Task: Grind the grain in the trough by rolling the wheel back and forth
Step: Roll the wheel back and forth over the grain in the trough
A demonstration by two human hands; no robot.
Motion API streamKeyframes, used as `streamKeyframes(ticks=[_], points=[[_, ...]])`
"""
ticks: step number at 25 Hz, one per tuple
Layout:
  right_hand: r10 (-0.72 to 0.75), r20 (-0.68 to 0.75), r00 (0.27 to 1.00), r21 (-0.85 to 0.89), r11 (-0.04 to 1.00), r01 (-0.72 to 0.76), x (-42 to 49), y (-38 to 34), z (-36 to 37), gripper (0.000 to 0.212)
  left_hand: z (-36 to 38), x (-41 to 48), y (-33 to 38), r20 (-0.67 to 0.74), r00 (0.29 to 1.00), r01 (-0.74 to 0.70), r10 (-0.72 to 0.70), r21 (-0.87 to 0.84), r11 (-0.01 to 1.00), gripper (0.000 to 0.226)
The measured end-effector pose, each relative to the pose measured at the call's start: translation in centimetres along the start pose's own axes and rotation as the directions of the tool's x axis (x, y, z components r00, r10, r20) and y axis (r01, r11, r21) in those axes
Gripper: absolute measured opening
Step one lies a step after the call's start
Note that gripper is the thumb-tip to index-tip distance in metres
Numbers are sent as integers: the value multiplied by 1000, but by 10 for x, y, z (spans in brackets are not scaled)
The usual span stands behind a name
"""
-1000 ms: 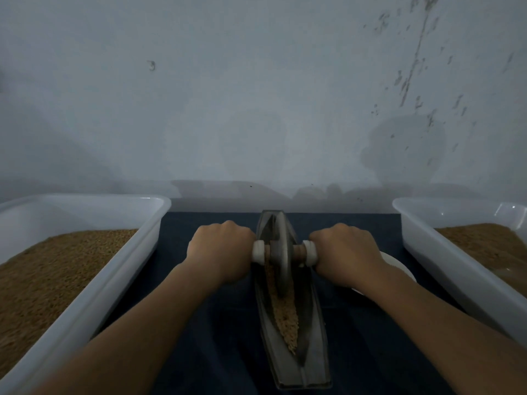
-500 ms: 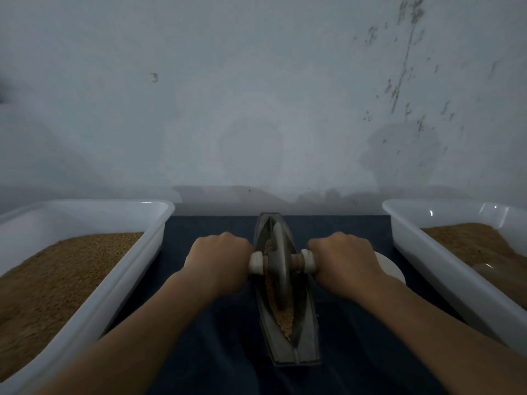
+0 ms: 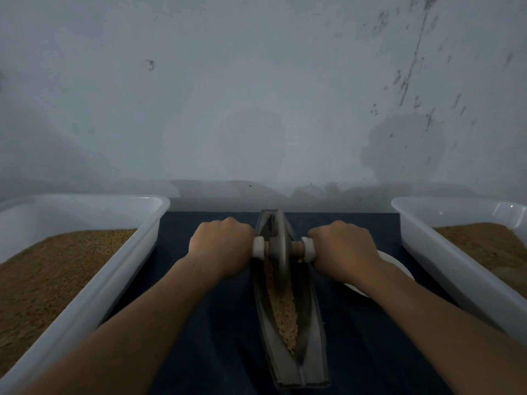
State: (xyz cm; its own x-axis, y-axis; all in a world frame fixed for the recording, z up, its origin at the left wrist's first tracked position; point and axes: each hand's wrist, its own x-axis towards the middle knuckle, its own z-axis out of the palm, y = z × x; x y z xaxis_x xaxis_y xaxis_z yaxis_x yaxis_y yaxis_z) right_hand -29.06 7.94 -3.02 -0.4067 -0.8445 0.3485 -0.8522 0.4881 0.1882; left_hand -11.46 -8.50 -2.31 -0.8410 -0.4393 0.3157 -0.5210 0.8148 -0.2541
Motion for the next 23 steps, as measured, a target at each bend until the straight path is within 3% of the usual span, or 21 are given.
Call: streamKeyframes(ticks=[8,16,23], points=[[46,-10,999,50,998,-46,-1,1,6,23,-8,5,4,-66,997,-19,26,99,995,6],[-69,-40,997,-24,997,68,-62,-2,-25,37,-24,-63,6,-28,997,-72,72,-21,997,17],[20,25,999,-38,999,-19,-20,-6,-14,17,-4,-21,4,-46,999,-11,12,7,1000,7]])
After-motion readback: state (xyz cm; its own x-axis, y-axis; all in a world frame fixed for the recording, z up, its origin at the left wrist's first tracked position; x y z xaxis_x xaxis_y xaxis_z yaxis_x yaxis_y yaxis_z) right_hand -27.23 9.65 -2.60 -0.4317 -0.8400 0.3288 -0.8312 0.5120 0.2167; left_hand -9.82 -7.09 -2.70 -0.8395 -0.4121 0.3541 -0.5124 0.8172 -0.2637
